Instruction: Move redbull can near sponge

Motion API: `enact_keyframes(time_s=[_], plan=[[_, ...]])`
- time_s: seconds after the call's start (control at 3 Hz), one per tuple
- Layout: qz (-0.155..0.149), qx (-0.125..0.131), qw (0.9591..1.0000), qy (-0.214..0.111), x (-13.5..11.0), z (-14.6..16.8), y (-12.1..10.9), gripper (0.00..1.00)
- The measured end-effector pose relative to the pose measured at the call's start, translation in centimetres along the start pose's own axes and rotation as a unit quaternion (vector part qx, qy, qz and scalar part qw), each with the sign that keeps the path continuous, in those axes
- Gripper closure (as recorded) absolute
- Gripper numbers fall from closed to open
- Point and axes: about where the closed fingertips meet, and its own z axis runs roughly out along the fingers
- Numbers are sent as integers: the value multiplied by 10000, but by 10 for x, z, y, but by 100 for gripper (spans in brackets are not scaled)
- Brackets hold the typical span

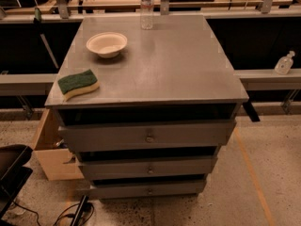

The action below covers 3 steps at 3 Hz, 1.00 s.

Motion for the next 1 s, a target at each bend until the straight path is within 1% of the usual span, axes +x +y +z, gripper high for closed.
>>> enact_keyframes(time_s=[0.33, 0.67, 1.0], plan=[[-78, 137, 9999, -50, -7, -29, 34, 100], [283, -243, 9987, 333, 53, -19, 88, 100], [816, -1076, 9852, 1057, 157, 8, 168, 100]])
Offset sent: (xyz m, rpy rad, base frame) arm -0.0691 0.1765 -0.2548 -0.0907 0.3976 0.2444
